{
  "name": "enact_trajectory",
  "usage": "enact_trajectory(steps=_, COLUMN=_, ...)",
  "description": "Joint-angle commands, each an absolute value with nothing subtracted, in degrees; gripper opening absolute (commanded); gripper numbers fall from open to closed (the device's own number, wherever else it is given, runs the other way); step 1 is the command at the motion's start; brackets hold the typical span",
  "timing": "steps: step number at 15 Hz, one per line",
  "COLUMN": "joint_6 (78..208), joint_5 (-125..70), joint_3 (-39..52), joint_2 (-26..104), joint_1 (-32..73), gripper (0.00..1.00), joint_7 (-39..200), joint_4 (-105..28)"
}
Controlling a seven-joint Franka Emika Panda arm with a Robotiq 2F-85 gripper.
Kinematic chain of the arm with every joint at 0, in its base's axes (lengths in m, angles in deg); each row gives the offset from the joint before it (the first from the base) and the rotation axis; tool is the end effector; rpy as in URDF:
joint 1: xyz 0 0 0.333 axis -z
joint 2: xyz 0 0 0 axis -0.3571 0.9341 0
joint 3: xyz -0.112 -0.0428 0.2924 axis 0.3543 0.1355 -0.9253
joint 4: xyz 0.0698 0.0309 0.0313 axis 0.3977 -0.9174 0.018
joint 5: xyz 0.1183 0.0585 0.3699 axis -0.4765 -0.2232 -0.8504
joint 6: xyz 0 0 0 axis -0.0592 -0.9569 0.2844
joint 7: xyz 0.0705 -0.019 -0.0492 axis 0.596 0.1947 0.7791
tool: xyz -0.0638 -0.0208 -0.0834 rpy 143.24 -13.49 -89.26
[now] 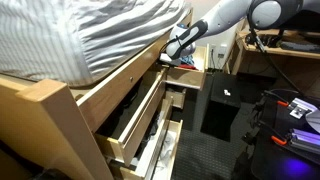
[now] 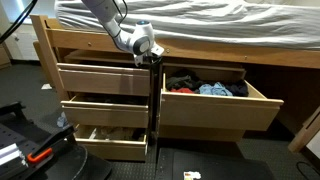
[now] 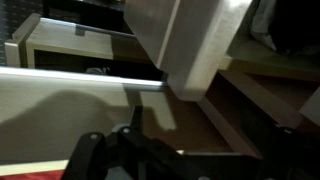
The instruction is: Open the top most drawer on the left, close the topmost drawer on the right, close the topmost drawer on the left
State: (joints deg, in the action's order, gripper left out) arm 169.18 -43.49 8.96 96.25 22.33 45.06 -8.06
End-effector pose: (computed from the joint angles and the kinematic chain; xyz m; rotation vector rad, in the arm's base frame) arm 0.7738 -0.0814 0.0652 -2.6197 1.2984 -0.6210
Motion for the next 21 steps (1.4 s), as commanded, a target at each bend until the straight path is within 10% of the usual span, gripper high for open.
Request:
enact_trajectory(steps=1, joint_6=169.0, joint_5=-44.2, joint_3=9.31, joint_2=96.53, joint_1=22.13, gripper=1.0, joint_7=45.46, joint_4=-7.68)
enact_trajectory(steps=21, joint_6=136.87, joint_5=-38.62, joint_3=9.81, joint_2=86.57, joint_1=18.54, gripper=1.0, joint_7=51.35, joint_4=-12.49)
